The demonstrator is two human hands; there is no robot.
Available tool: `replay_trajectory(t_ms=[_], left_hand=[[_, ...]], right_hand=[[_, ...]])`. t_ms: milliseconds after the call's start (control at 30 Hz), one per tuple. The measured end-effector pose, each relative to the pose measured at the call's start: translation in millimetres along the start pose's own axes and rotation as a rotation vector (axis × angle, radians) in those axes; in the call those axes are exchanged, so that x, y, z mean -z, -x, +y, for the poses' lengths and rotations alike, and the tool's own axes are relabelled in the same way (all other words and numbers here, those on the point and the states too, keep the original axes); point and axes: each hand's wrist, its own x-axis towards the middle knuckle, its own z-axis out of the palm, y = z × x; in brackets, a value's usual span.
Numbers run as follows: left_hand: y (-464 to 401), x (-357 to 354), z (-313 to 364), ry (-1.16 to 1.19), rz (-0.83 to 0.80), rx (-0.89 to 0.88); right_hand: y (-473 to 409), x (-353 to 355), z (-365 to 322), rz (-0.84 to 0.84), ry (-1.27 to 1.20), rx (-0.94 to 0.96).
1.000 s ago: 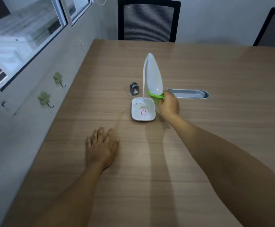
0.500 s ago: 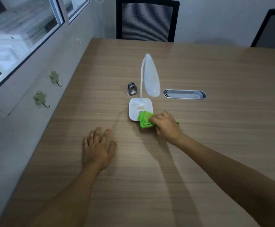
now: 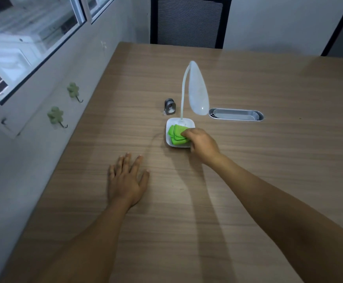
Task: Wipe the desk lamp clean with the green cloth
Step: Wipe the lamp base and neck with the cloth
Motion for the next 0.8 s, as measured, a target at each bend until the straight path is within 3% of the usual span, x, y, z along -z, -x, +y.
replay_trajectory(t_ms=[233,333,533,800], left_hand=[[1.4,0.3,1.4,-0.005,-0.006,-0.009],[1.0,-0.7,0.2,-0.008,0.011,-0.007],[0.2,-0.3,0.8,0.021,0.016,-0.003],[0.3,-2.8,1.4,0.009,0.039,-0.004]], right_hand=[[25.2,7.9,-12.1,0.091,0.03,0.137],[3.7,12.8,-17.9,0.113,0.004,0.051],[-24.1,-2.6,-16.7,-0.033,0.014,-0.07],[41.1,-10.8,-25.6,0.048,0.137,0.156]])
